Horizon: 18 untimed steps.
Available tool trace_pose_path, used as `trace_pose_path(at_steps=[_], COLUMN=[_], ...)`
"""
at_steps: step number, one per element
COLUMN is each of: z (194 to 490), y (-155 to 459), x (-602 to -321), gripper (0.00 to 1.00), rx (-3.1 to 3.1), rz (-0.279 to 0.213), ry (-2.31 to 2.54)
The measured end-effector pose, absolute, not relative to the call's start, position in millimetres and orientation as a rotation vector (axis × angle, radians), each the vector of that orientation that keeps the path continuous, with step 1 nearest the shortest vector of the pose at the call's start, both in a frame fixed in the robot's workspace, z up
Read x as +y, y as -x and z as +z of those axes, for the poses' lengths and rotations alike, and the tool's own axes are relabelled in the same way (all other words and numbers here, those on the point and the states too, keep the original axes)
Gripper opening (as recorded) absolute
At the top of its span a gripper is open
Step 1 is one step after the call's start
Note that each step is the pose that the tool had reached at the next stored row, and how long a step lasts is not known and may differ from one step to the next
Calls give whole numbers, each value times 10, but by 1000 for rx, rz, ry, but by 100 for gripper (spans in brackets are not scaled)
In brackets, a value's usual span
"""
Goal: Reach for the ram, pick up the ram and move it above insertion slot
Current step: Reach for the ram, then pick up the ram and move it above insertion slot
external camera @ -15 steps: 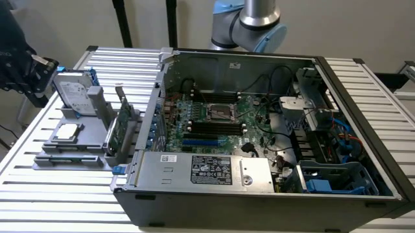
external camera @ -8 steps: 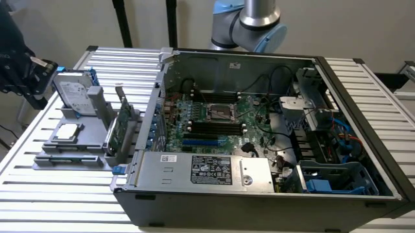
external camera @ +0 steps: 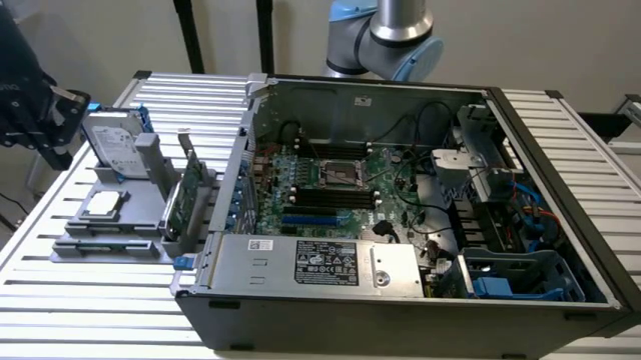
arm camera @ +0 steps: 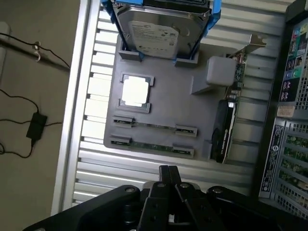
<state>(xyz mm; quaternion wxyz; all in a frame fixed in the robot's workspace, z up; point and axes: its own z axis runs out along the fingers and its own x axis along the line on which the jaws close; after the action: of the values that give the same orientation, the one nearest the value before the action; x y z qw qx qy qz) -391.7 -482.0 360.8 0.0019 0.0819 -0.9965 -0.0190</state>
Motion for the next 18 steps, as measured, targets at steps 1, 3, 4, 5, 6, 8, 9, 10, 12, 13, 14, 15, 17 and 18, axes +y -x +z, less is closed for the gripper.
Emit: trace_pose_path(at_steps=[1, 3, 4, 5, 6, 8, 9, 10, 12, 13, 14, 15, 17, 18], z=[3604, 3599, 3596, 3592, 3590, 3584, 3581, 3578, 3572, 3569, 3566, 3563, 3558, 3554], y=[3917, 3917, 3917, 3917, 3917, 3917, 3917, 3917, 3917, 3917, 3917, 3917, 3917, 3917], x=[-4820, -4820, -4820, -4820, -4820, -4820, -4821, -4820, -4820, -4821, -4821, -4821, -4820, -4821], gripper=[11, 11, 11, 11, 11, 11, 11, 11, 11, 11, 11, 11, 11, 11], rx=[-3124, -3117, -3114, -3110, -3106, -3097, -3092, -3087, -3076, -3070, -3064, -3058, -3044, -3037], rz=[-60, -60, -60, -60, -59, -59, -59, -59, -59, -59, -59, -58, -58, -58], ry=[-285, -343, -370, -399, -427, -483, -511, -538, -596, -624, -652, -679, -734, -763])
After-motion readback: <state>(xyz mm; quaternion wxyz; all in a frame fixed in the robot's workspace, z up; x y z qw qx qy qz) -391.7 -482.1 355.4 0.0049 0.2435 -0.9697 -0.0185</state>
